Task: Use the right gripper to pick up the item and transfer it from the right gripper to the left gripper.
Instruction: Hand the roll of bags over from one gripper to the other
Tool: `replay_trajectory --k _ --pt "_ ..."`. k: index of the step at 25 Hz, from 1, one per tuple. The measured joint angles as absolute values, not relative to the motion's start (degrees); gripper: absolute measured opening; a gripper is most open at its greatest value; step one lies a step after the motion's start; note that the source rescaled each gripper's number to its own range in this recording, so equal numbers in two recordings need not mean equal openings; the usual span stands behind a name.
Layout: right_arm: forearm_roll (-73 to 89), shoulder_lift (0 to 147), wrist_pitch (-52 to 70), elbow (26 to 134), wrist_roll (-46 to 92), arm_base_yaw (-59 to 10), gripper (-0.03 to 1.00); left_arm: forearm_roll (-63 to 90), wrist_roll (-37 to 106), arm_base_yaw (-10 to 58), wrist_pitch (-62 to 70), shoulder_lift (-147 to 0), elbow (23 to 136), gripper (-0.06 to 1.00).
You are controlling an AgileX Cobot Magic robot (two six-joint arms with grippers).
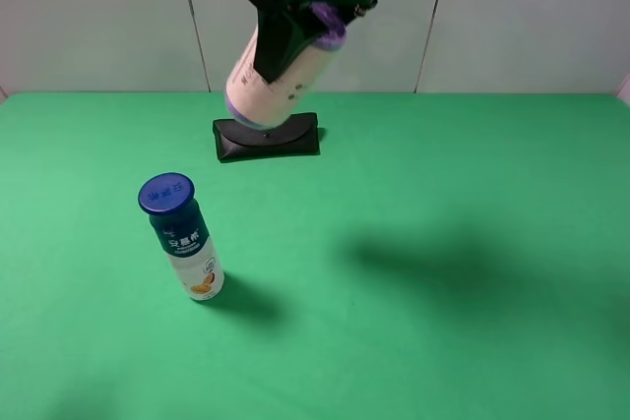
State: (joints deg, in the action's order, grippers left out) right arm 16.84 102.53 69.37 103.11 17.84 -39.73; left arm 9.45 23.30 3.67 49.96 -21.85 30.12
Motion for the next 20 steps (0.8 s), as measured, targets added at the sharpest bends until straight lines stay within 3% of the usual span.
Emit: replay_trajectory --k 4,9,20 --pt "16.9 102.5 69.5 105.1 18.9 -39.7 0.06 16.1 33.1 4.3 42.2 -29.8 30.1 0.94" --pt "17.0 102.5 69.7 105.2 19.3 -39.7 0.06 20.5 43.4 9.8 34.2 -38.9 30.2 0.94" --pt "17.0 102.5 69.7 105.2 21.8 -39.7 0.06 21.0 51.2 21.5 23.4 -55.5 36.8 0.94"
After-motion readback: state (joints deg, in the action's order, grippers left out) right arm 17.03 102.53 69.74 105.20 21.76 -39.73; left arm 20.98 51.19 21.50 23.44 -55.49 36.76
